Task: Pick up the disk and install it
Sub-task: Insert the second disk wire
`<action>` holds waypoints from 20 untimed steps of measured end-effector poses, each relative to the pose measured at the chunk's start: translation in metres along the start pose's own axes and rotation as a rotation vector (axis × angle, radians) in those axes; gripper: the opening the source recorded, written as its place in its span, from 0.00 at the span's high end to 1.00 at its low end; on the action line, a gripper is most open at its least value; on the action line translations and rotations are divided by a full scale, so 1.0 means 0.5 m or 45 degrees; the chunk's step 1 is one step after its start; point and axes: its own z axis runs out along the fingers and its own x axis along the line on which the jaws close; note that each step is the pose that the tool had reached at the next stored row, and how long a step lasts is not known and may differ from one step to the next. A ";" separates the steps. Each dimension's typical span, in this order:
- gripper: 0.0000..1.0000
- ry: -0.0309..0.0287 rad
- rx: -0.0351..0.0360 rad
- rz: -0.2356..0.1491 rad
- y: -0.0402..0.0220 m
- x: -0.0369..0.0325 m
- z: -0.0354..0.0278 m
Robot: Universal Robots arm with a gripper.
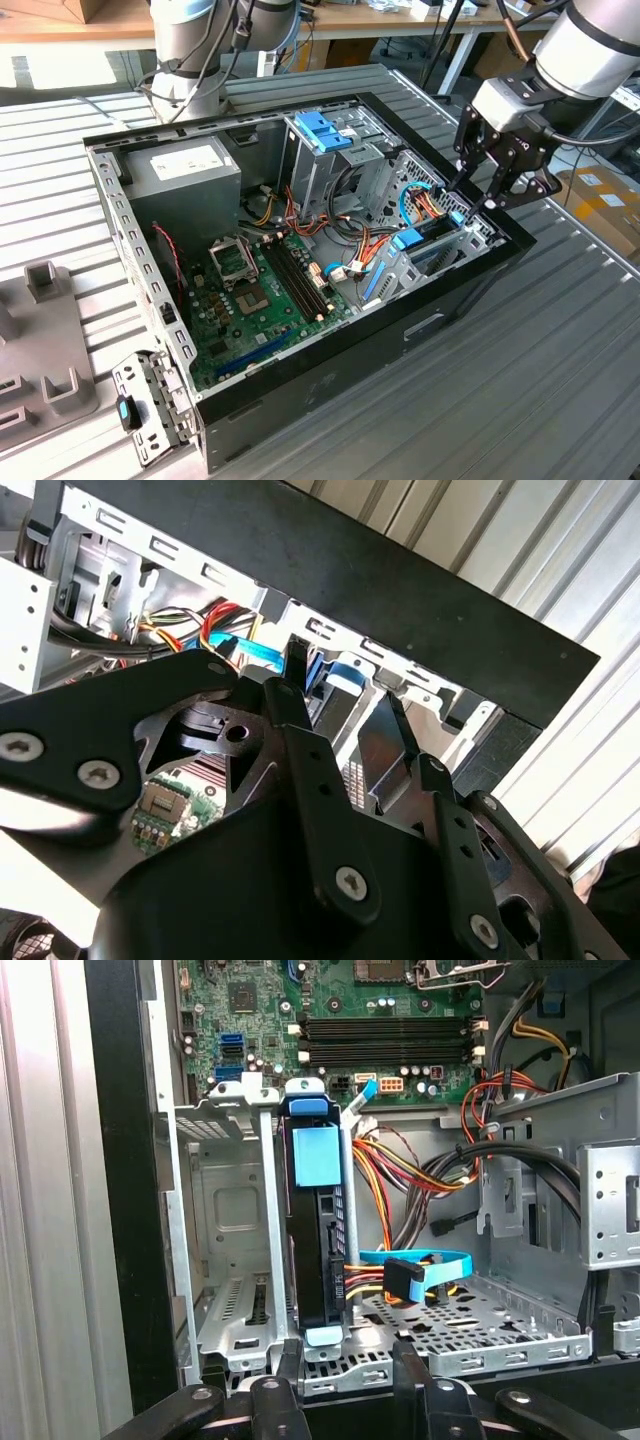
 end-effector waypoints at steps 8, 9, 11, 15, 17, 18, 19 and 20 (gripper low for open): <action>0.52 0.0001 0.0001 0.000 0.007 0.000 0.000; 0.52 0.0001 0.0000 0.000 0.008 0.000 0.000; 0.52 0.0000 0.0000 0.000 0.009 -0.001 0.000; 0.52 0.0000 0.0000 0.000 0.013 -0.006 0.000; 0.52 0.0001 0.0000 0.000 0.014 -0.011 0.000; 0.52 0.0000 0.0000 0.000 0.016 -0.014 0.001; 0.52 -0.0001 -0.0001 0.000 0.017 -0.016 0.001; 0.52 0.0001 0.0000 0.000 0.018 -0.018 0.001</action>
